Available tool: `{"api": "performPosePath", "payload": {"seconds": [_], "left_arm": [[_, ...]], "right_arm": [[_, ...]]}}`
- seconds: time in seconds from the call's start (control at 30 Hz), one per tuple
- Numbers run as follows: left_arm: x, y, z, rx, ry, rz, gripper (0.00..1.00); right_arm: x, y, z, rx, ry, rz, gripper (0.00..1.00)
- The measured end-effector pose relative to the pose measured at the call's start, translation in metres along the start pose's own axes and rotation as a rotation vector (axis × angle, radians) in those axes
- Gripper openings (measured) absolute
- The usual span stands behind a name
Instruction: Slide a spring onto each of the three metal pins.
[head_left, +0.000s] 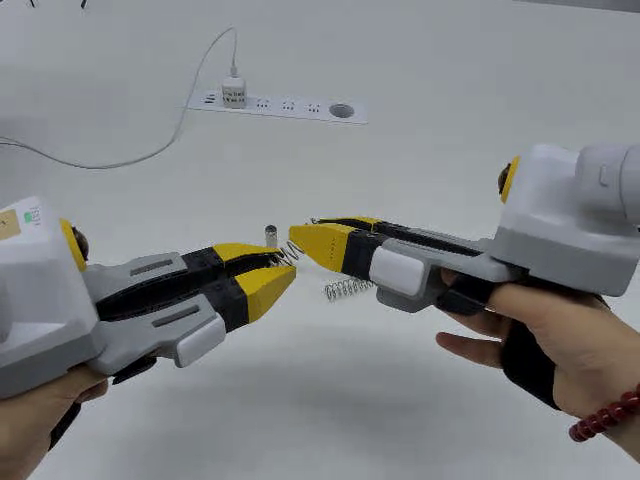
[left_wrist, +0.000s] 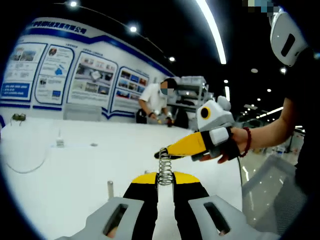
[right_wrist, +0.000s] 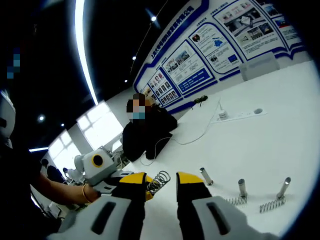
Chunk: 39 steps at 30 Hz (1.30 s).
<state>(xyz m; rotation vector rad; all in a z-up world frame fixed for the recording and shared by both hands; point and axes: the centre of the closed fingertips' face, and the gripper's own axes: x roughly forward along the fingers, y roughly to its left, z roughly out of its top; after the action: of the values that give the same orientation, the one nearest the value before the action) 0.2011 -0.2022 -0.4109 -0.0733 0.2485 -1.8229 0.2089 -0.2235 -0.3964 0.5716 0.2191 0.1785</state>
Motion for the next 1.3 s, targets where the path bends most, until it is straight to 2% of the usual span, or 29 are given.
{"api": "performPosePath", "payload": {"seconds": [0.2, 0.27, 0.5, 0.63, 0.77, 1.0, 1.1, 1.3], "left_arm": [[0.000, -0.005, 0.007, -0.007, -0.039, -0.016, 0.10], [-0.001, -0.005, 0.009, -0.010, -0.051, -0.016, 0.10], [-0.001, -0.005, 0.005, 0.002, -0.023, -0.006, 0.10], [-0.001, -0.001, 0.000, 0.055, 0.034, 0.023, 0.12], [-0.001, 0.000, -0.004, 0.081, 0.060, 0.031, 0.14], [-0.007, 0.003, -0.020, 0.169, 0.153, 0.075, 0.29], [-0.011, 0.003, -0.029, 0.183, 0.196, 0.086, 0.33], [-0.020, 0.004, -0.041, 0.186, 0.232, 0.115, 0.44]], "right_arm": [[0.002, 0.007, 0.005, 0.106, -0.040, 0.042, 0.17], [0.002, 0.006, 0.005, 0.113, -0.044, 0.046, 0.15], [0.004, 0.009, 0.003, 0.113, -0.033, 0.064, 0.12], [0.006, 0.011, 0.000, 0.057, -0.017, 0.062, 0.12], [0.006, 0.011, 0.001, 0.014, -0.022, 0.047, 0.12], [0.008, -0.001, 0.009, -0.096, -0.047, -0.029, 0.11], [0.011, -0.005, 0.012, -0.142, -0.047, -0.053, 0.12], [0.020, -0.012, 0.017, -0.220, -0.037, -0.076, 0.12]]}}
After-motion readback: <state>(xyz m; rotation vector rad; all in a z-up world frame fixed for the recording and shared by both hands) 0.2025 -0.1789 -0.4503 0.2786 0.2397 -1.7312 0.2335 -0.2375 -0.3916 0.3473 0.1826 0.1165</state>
